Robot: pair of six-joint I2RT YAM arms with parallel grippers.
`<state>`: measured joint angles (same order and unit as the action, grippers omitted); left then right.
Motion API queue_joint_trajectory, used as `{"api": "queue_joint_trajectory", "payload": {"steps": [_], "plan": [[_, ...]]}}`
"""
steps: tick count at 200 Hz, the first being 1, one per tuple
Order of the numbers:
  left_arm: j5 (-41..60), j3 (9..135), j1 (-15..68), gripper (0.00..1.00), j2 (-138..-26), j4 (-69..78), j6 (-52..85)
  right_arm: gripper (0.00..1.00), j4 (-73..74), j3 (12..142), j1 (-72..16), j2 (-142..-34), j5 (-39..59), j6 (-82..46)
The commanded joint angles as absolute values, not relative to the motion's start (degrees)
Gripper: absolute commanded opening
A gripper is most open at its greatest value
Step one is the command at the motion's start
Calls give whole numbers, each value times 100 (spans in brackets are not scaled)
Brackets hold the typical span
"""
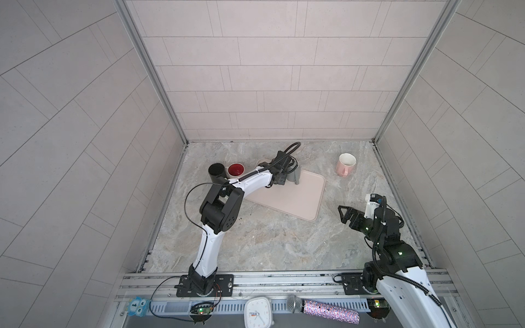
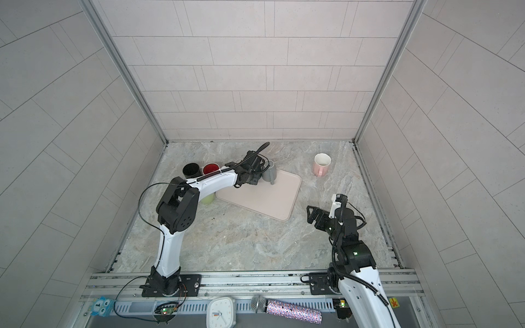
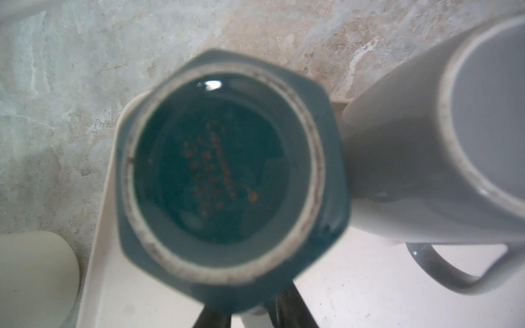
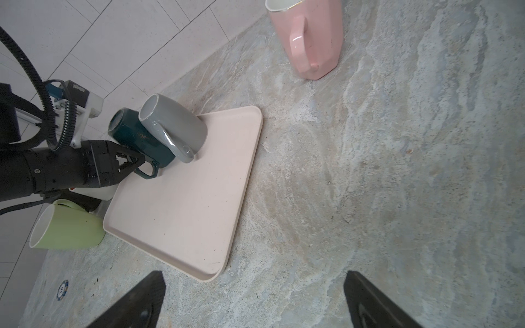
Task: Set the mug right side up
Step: 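Lower the left gripper onto the upturned base of the dark green mug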
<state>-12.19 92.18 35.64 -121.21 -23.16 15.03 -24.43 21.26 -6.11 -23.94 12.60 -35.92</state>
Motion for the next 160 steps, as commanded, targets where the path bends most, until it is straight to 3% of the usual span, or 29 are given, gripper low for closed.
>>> {"api": "queue_joint_trajectory", "payload": {"steps": [1,35,108,128,160], "plan": [[-1248,9413,3533,27,-12240,-2382,1512,100,-2416,2101,-650,-2346,1195,-3639],[-1221,9457,3510,20,-12272,-2391,1521,100,-2416,2089,-646,-2362,1178,-3639],[-1022,9492,3407,15,-12225,-2421,1485,99,-2333,2074,-644,-2372,1341,-3636],[-768,9536,3360,0,-12153,-2558,1512,99,-2083,2020,-644,-2381,1685,-3597],[-431,9386,3325,0,-11838,-2636,1530,100,-1482,1944,-645,-2538,2442,-3669]]}}
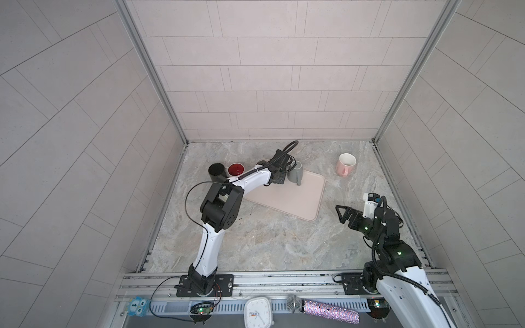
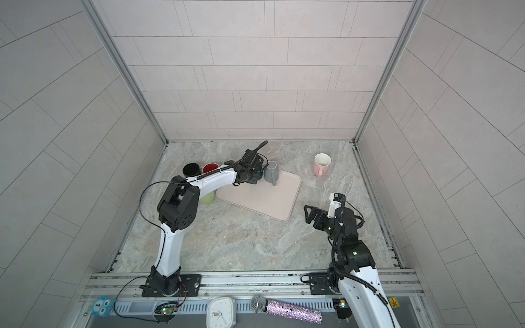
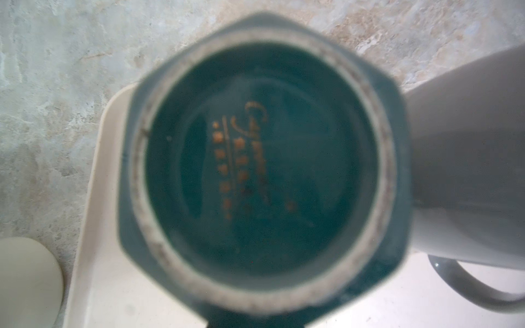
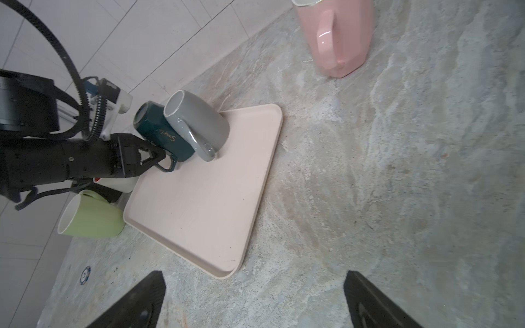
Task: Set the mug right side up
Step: 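Lower the left gripper onto the upturned base of the dark green mug, then lift the dark green mug with the left gripper while the right gripper approaches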
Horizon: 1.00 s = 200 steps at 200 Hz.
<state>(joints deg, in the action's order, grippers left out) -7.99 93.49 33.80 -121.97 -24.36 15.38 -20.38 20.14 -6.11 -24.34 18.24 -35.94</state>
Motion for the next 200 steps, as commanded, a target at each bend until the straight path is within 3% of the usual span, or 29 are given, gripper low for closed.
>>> {"api": "queue_joint_trajectory", "payload": {"steps": [1,86,154,200], "plan": [[-418,9378,3324,0,-11821,-2632,1529,99,-1466,1939,-648,-2548,2465,-3680],[1365,7641,3285,0,-10211,-924,1993,99,-408,1831,-711,-3128,3279,-3948],[1835,6838,3286,0,-9490,316,2638,98,114,1836,-1353,-3342,2997,-4136],[2276,6410,3286,0,-9206,1327,3543,92,1109,1790,-1714,-3873,3023,-4370]]}}
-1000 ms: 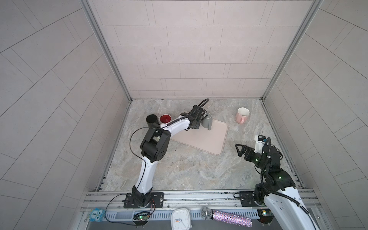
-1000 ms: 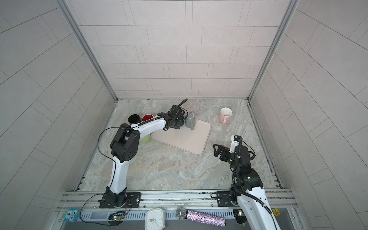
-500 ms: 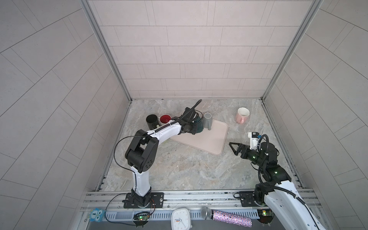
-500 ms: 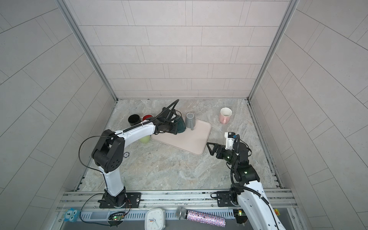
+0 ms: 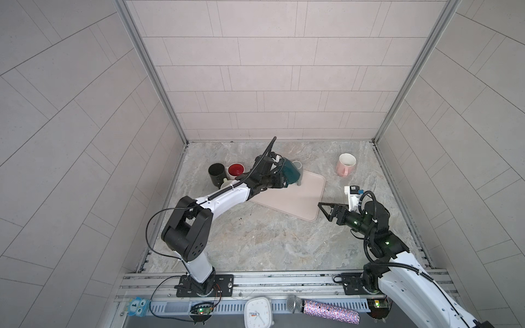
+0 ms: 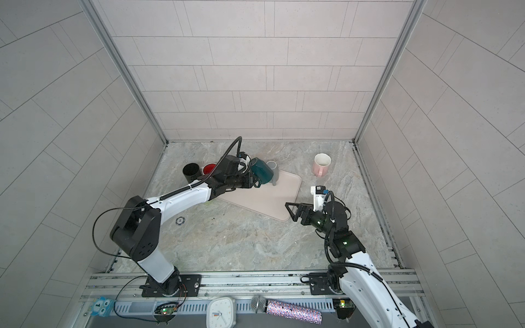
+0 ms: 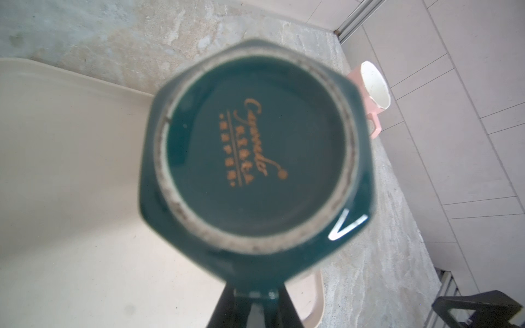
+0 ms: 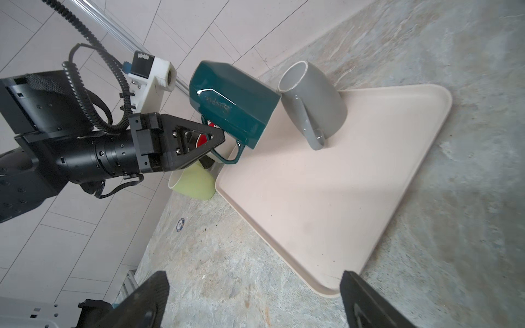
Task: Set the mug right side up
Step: 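Lift the dark green mug with the left gripper while the right gripper approaches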
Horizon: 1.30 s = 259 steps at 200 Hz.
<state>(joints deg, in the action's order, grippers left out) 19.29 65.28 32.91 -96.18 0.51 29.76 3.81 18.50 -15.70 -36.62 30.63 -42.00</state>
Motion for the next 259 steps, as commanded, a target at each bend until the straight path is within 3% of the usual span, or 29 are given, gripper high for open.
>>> {"api": "queue_joint_trajectory", "payload": {"steps": [1,32,59,115,150,194,259], "plan": [[2280,6404,3287,0,-9204,1336,3555,92,1122,1796,-1723,-3901,3019,-4360],[2271,6215,3353,0,-8890,1442,3762,88,1804,1887,-1879,-4450,3140,-4513],[2348,6057,3438,0,-8625,1555,3883,77,3015,1743,-1954,-4853,3142,-4997],[2796,5797,3549,0,-8457,2407,4584,73,3842,2062,-2157,-5487,3251,-5370],[2985,5777,3633,0,-8362,2491,4684,72,4251,2163,-2171,-5703,3357,-5599],[3152,5712,3740,0,-8275,2857,5001,63,4456,2323,-2265,-5879,3419,-5734],[3378,5593,3954,0,-8450,3655,5459,60,4631,2413,-2312,-6047,3478,-5793]]}}
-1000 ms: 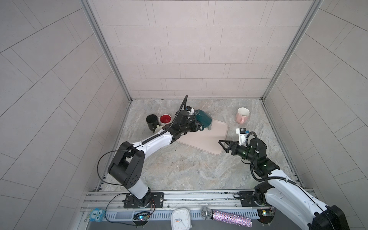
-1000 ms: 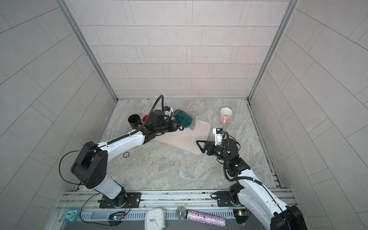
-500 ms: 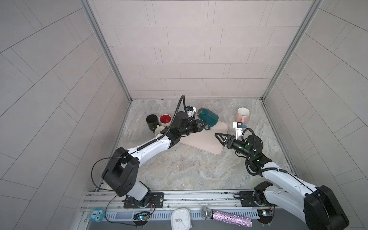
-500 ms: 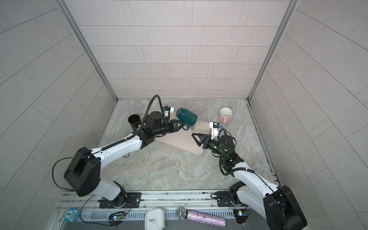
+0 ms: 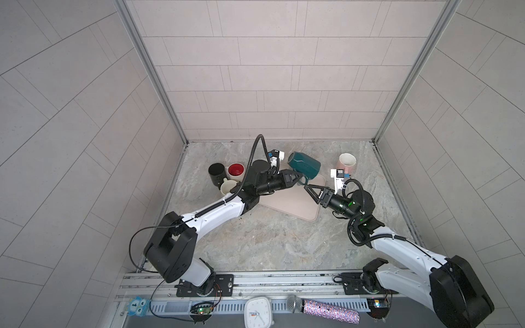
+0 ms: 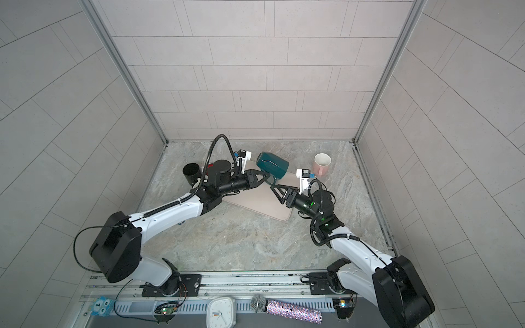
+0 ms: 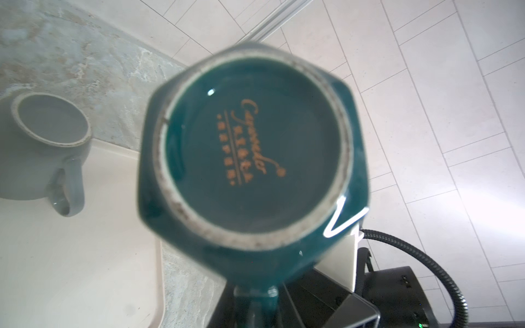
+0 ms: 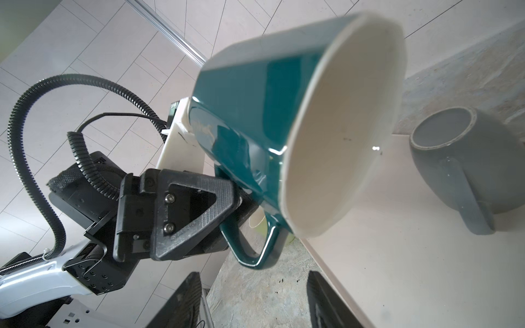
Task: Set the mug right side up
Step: 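Lift the dark green mug with the left gripper while the right gripper approaches, then grasp the dark green mug's rim with the right gripper beside the left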
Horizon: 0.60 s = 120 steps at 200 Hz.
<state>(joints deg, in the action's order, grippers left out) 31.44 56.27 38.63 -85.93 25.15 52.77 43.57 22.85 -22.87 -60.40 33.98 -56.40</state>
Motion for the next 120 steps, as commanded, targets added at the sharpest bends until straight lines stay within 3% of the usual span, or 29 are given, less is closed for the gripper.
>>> {"api": "queue_joint_trajectory", "payload": {"steps": [1,89,120], "plan": [[3390,5591,3954,0,-8452,3664,5467,60,4632,2406,-2312,-6047,3479,-5793],[3777,5357,3978,0,-8343,3729,5452,48,4282,2441,-2303,-5584,3387,-5638],[3887,5377,3990,0,-8279,3701,5474,48,4273,2486,-2303,-5542,3452,-5518]]}}
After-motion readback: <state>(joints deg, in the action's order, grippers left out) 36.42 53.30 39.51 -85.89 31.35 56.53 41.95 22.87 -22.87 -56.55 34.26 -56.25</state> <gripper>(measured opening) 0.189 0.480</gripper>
